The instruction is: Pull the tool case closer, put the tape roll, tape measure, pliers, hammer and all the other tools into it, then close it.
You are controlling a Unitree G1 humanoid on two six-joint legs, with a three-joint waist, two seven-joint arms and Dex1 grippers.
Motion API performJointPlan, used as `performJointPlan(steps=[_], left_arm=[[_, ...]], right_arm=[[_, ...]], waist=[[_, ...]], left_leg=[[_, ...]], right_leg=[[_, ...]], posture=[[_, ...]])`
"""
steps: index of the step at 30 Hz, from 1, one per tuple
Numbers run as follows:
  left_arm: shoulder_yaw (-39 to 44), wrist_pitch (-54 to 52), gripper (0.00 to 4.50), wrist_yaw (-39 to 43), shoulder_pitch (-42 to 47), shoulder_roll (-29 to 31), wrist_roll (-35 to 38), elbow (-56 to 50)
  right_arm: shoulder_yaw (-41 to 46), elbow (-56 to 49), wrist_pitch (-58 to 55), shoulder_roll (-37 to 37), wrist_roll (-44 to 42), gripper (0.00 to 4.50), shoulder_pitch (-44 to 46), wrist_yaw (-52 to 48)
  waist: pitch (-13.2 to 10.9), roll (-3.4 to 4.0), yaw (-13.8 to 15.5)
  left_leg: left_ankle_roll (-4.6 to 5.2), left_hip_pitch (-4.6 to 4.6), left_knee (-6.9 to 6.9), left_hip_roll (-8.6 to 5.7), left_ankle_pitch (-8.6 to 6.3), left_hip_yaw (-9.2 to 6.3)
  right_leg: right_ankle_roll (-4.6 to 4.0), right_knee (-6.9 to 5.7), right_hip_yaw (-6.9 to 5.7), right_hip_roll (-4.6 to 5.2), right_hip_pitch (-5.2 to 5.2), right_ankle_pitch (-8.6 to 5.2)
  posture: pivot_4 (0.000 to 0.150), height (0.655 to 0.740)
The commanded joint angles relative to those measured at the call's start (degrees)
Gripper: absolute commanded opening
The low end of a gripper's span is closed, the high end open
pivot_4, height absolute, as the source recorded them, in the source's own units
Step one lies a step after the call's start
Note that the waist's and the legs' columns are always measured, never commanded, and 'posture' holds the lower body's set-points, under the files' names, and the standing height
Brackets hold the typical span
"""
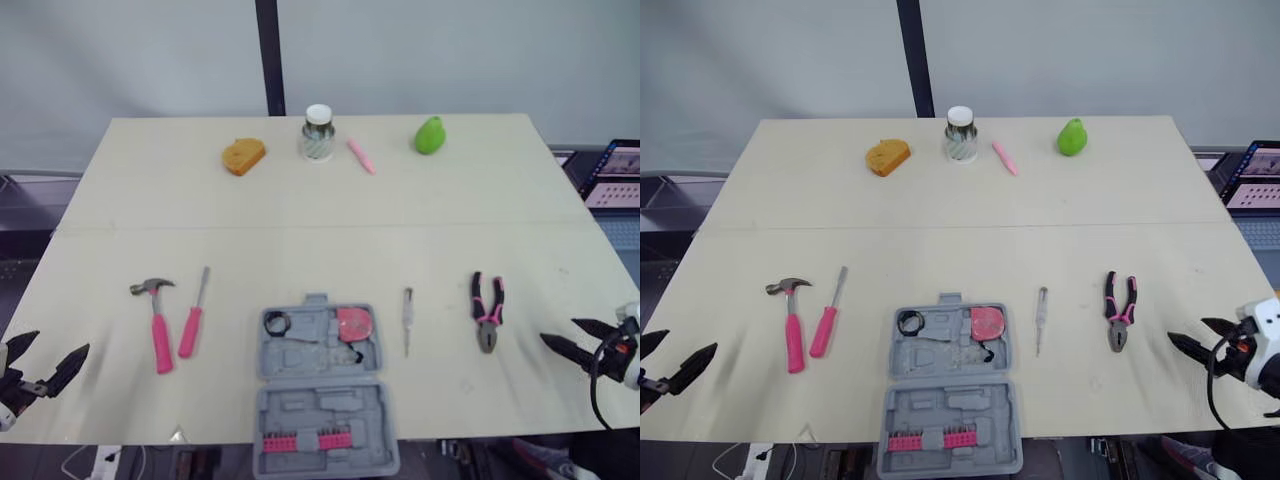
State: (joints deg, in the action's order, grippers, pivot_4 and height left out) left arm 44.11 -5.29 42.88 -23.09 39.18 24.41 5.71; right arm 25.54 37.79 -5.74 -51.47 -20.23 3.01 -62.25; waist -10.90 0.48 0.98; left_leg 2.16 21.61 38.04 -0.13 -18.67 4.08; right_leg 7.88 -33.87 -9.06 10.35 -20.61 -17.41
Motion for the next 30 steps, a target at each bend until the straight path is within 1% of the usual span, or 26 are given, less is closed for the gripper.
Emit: performJointPlan(steps=[1, 8, 12, 17, 20, 22, 24, 27, 30], left_arm=[[2.23, 1.93, 4.50, -0.72, -0.25, 0.36, -0.19, 1.80], [1.42, 2.54, 4.50, -1.37, -0.15, 0.28, -0.21, 2.20], [0.34, 3.29, 4.50, -1.43, 0.10, 0.26, -0.87, 0.97], [-3.46, 0.54, 4.50, -1.80, 1.51, -0.23, 0.62, -8.59], [-8.92, -2.09, 4.50, -1.61, 3.82, -0.31, 1.03, -15.99], [-11.43, -3.50, 4.50, -1.55, 5.10, -0.38, 1.17, -18.97], [-16.26, -5.08, 4.50, -1.17, 7.68, -0.43, 1.14, -22.58], [-23.83, -6.64, 4.50, -0.09, 11.45, -0.33, 0.22, -27.05], [-31.41, -7.16, 4.50, 1.76, 15.74, -0.42, -0.68, -29.85]], right_arm=[[1.17, 2.04, 2.62, -1.56, 0.11, 4.47, 0.91, -0.14], [-0.01, 4.07, 3.77, -1.54, 0.48, 4.47, 2.88, -0.39], [0.04, 2.05, 1.97, -0.37, -0.52, 4.47, 3.02, 0.15], [1.80, -17.77, -5.70, 6.89, -3.98, 4.47, -2.66, 9.95], [1.01, -35.92, -14.88, 12.99, -5.95, 4.47, -6.81, 19.99], [0.20, -44.60, -19.58, 15.89, -6.96, 4.47, -8.67, 24.66], [-0.92, -53.18, -24.43, 19.79, -6.58, 4.47, -10.09, 31.65], [-2.72, -62.68, -28.84, 24.20, -5.79, 4.47, -12.04, 38.58], [-3.93, -68.53, -31.76, 27.25, -4.37, 4.47, -13.10, 44.24]], waist=[[0.00, 0.01, -0.26], [-0.01, 0.02, -1.12], [-0.02, 0.03, -1.16], [0.00, 0.01, -0.92], [-0.05, 0.25, -0.63], [-0.05, 0.29, -0.42], [-0.05, 0.30, -0.13], [-0.04, 0.29, 0.25], [-0.04, 0.29, 0.36]], left_leg=[[-0.01, -0.01, 0.00, 0.01, -0.01, 0.00], [0.00, -0.01, 0.00, 0.00, -0.05, 0.01], [-0.02, -0.02, -0.01, 0.01, -0.07, 0.01], [-0.08, -0.02, 0.00, 0.14, -0.11, 0.00], [-0.10, -0.01, 0.00, 0.08, -0.10, 0.00], [-0.11, 0.00, -0.02, 0.08, -0.11, 0.00], [-0.12, 0.00, -0.02, 0.11, -0.11, 0.00], [-0.12, 0.01, -0.02, 0.08, -0.11, 0.01], [-0.10, 0.02, -0.02, 0.07, -0.10, 0.01]], right_leg=[[0.00, 0.00, 0.00, 0.00, 0.00, 0.00], [0.01, 0.00, -0.01, 0.04, 0.01, 0.00], [0.00, 0.00, -0.01, 0.03, 0.00, 0.00], [0.00, 0.02, 0.01, 0.13, 0.03, 0.00], [0.00, -0.03, 0.06, 0.12, -0.01, 0.00], [0.00, -0.05, 0.12, 0.09, -0.03, 0.00], [0.00, -0.08, 0.12, -0.04, -0.03, 0.00], [0.00, -0.19, 0.11, -0.13, -0.02, 0.00], [0.00, -0.23, 0.13, -0.19, -0.03, 0.00]], posture=[[0.150, 0.7400], [0.150, 0.7400], [0.150, 0.7400], [0.150, 0.7400], [0.150, 0.7400], [0.150, 0.7400], [0.150, 0.7400], [0.150, 0.7400], [0.150, 0.7400]])
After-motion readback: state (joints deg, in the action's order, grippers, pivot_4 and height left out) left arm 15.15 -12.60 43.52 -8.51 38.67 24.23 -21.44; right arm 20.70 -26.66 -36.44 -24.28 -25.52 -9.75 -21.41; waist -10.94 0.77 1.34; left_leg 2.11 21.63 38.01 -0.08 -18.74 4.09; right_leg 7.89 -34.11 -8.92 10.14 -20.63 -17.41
